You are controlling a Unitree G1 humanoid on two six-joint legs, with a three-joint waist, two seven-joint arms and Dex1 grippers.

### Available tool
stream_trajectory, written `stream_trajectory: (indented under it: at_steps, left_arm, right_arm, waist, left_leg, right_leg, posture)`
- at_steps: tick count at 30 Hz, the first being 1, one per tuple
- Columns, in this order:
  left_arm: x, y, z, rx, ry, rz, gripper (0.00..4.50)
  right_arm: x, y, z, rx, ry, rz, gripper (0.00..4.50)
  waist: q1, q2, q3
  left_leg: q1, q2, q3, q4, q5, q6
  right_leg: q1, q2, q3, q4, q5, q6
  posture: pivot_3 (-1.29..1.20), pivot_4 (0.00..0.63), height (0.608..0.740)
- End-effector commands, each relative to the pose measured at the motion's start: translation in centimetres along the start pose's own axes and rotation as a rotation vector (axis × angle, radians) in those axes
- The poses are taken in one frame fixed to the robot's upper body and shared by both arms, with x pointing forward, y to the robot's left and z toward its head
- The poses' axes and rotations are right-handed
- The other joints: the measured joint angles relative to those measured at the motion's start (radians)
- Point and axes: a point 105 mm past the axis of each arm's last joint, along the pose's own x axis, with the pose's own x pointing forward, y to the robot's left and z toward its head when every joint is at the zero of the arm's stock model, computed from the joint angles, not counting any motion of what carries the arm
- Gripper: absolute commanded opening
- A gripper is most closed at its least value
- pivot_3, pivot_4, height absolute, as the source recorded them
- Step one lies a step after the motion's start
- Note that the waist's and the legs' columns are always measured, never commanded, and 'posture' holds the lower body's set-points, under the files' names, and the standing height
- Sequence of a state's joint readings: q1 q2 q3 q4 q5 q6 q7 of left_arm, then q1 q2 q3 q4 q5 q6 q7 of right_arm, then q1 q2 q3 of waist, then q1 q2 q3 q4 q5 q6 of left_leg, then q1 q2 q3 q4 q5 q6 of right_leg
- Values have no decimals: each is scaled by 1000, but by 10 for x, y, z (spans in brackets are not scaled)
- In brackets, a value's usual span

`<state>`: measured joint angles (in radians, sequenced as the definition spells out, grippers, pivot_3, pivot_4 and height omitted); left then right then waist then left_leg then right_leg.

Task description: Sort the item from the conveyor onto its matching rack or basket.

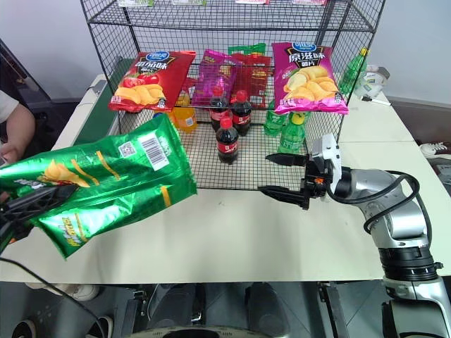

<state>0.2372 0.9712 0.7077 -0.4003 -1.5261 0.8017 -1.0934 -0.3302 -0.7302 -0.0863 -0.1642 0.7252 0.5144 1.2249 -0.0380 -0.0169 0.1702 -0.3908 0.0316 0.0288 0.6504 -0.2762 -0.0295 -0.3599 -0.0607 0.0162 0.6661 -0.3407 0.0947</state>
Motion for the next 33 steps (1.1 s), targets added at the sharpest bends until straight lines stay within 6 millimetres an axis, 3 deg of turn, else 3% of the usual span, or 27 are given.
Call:
stream_trajectory:
  at_steps: [1, 10, 25, 30, 33]
  left_arm:
    - [14, -6, -8, -89, 20, -134, 33]
    - [30, 4, -14, -152, 45, -263, 33]
    - [43, 13, -32, -137, 65, -300, 33]
    - [45, 16, -38, -137, 68, -298, 33]
    - [46, 16, -43, -132, 70, -297, 0]
  right_arm:
    - [8, 21, 21, 89, -52, 156, 4500]
    - [13, 56, 45, 327, -118, 432, 4500]
    - [53, 78, 18, 224, -36, 468, 4500]
    - [54, 77, 16, 261, -36, 470, 4500]
    - [52, 77, 16, 276, -38, 476, 3536]
  waist:
    - [-1, 0, 0]
    - [-1, 0, 0]
    - [0, 0, 0]
    - [0, 0, 0]
    - [0, 0, 0]
  left_leg:
    - [0, 0, 0, 0, 0, 0]
    - [-1, 0, 0, -1, 0, 0]
    - [-2, 0, 0, -1, 0, 0]
    - [-2, 0, 0, -1, 0, 0]
    - [-2, 0, 0, -1, 0, 0]
  right_leg:
    - [0, 0, 0, 0, 0, 0]
    - [-1, 0, 0, -1, 0, 0]
    - [-2, 0, 0, -1, 0, 0]
    - [-2, 0, 0, -1, 0, 0]
    - [-2, 0, 0, -1, 0, 0]
  posture:
    - [0, 150, 739]
    - [0, 150, 739]
    - [0, 150, 739]
    - [0, 150, 739]
    - [0, 150, 739]
